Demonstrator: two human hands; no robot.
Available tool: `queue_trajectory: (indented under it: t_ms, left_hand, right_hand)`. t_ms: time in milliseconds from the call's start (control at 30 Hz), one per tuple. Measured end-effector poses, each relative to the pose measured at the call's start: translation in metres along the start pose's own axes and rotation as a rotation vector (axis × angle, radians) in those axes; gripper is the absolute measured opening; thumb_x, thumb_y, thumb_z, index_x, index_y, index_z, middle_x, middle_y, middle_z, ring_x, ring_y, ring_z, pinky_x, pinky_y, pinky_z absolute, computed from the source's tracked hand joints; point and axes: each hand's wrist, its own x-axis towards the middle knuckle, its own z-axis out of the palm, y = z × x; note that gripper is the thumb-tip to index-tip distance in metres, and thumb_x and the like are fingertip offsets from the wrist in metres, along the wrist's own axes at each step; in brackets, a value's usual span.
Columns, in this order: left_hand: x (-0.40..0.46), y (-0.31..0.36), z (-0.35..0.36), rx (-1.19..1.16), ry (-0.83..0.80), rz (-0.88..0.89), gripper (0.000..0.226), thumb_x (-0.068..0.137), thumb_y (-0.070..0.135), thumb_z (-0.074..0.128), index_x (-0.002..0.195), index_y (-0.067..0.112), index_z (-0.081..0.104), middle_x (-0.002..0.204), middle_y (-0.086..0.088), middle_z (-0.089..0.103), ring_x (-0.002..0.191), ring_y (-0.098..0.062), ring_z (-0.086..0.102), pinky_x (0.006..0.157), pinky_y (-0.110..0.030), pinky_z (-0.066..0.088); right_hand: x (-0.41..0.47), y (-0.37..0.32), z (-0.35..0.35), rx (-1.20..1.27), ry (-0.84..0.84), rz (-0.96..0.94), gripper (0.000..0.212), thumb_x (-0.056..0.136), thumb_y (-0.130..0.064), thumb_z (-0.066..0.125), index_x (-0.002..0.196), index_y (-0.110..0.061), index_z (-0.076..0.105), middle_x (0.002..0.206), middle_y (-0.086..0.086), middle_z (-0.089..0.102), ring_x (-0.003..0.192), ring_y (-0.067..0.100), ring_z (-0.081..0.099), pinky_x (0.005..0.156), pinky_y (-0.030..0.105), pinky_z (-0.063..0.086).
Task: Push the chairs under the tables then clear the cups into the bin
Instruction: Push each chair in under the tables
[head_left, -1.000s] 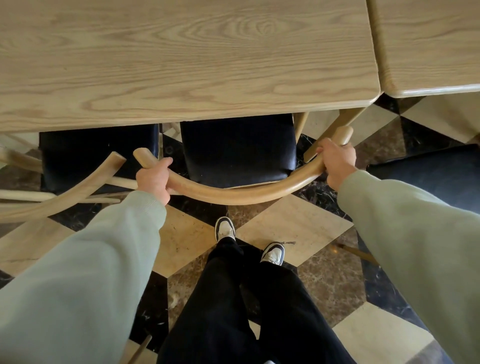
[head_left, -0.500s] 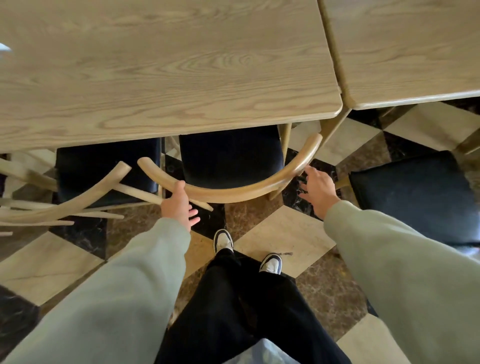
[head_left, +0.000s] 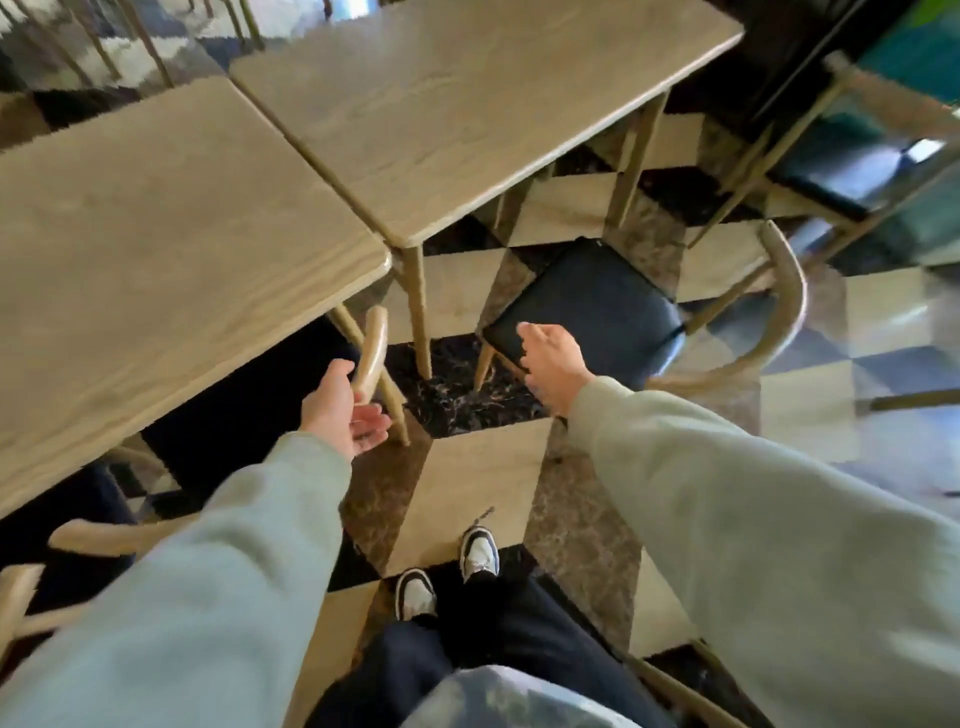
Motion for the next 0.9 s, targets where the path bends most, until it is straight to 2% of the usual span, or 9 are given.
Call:
queue_trajectory:
  t_ms: [67,167,233,367,500,600,700,767,900]
  left_hand:
    - [-0.008,0.010,0.032,0.088,-0.088,0.025,0.051,0.097,0.055,0.053,0.113,0.007,0.060,0.095,-0.016,0.066,0.092,-0.032,0.068,0.086,-0.048,0.058]
    - [-0.016,0.019,0.079,0.188,-0.158,0.073,0.047,0.099,0.054,0.049,0.111,0.010,0.059,0.096,-0.015,0.064,0.091,-0.031,0.066,0.086,-0.047,0.057]
    - [-0.026,0.022,0.111,0.248,-0.203,0.087,0.044,0.100,0.051,0.049,0.110,0.009,0.057,0.095,-0.014,0.064,0.092,-0.031,0.067,0.086,-0.047,0.058]
    - [-0.049,0.026,0.188,0.361,-0.277,0.132,0.039,0.101,0.048,0.049,0.104,0.010,0.058,0.091,-0.013,0.065,0.087,-0.029,0.068,0.070,-0.043,0.057]
    - [-0.061,0.023,0.267,0.461,-0.346,0.127,0.038,0.101,0.047,0.051,0.103,0.010,0.058,0.092,-0.013,0.066,0.086,-0.029,0.069,0.067,-0.042,0.056]
    - [-0.066,0.022,0.327,0.484,-0.361,0.148,0.037,0.100,0.046,0.052,0.105,0.011,0.059,0.095,-0.013,0.068,0.089,-0.029,0.071,0.066,-0.042,0.056]
    - [-0.074,0.029,0.383,0.487,-0.362,0.181,0.034,0.099,0.044,0.055,0.106,0.011,0.061,0.096,-0.013,0.070,0.092,-0.030,0.073,0.067,-0.043,0.058]
    - [-0.079,0.033,0.409,0.488,-0.373,0.194,0.031,0.098,0.041,0.057,0.105,0.011,0.062,0.095,-0.013,0.071,0.091,-0.031,0.074,0.066,-0.043,0.058]
    - [-0.074,0.037,0.441,0.494,-0.362,0.183,0.026,0.098,0.035,0.059,0.103,0.011,0.063,0.093,-0.014,0.072,0.090,-0.031,0.074,0.066,-0.042,0.057]
  right_hand:
    - [-0.011,0.005,-0.034,0.025,0.106,-0.005,0.036,0.105,-0.034,0.053,0.119,-0.004,0.067,0.102,0.012,0.064,0.102,0.036,0.065,0.105,0.059,0.051]
    - [-0.019,0.015,-0.078,0.061,0.206,0.001,0.026,0.105,-0.034,0.053,0.108,-0.015,0.070,0.093,0.001,0.066,0.101,0.025,0.065,0.104,0.053,0.053]
    - [-0.021,0.022,-0.108,0.079,0.251,-0.010,0.025,0.104,-0.032,0.054,0.111,-0.014,0.069,0.098,0.005,0.066,0.099,0.026,0.063,0.101,0.052,0.053]
    - [-0.019,0.037,-0.175,0.161,0.339,0.023,0.024,0.104,-0.028,0.052,0.087,-0.016,0.064,0.091,0.009,0.064,0.082,0.025,0.064,0.081,0.043,0.059]
    - [-0.002,0.061,-0.236,0.163,0.465,0.026,0.024,0.102,-0.027,0.055,0.093,-0.013,0.073,0.087,0.007,0.069,0.081,0.023,0.069,0.075,0.036,0.061]
    - [0.021,0.077,-0.285,0.181,0.466,0.085,0.021,0.101,-0.026,0.057,0.095,-0.016,0.074,0.095,0.007,0.072,0.087,0.021,0.070,0.083,0.039,0.064]
    - [0.043,0.080,-0.334,0.195,0.454,0.101,0.021,0.101,-0.025,0.060,0.098,-0.011,0.076,0.098,0.012,0.073,0.091,0.026,0.072,0.089,0.044,0.064]
    - [0.057,0.077,-0.360,0.198,0.458,0.087,0.020,0.098,-0.021,0.061,0.093,-0.010,0.076,0.098,0.016,0.074,0.088,0.027,0.072,0.087,0.044,0.064]
    - [0.091,0.065,-0.398,0.169,0.418,0.087,0.021,0.095,-0.018,0.059,0.083,-0.012,0.075,0.084,0.008,0.071,0.074,0.018,0.067,0.071,0.031,0.061]
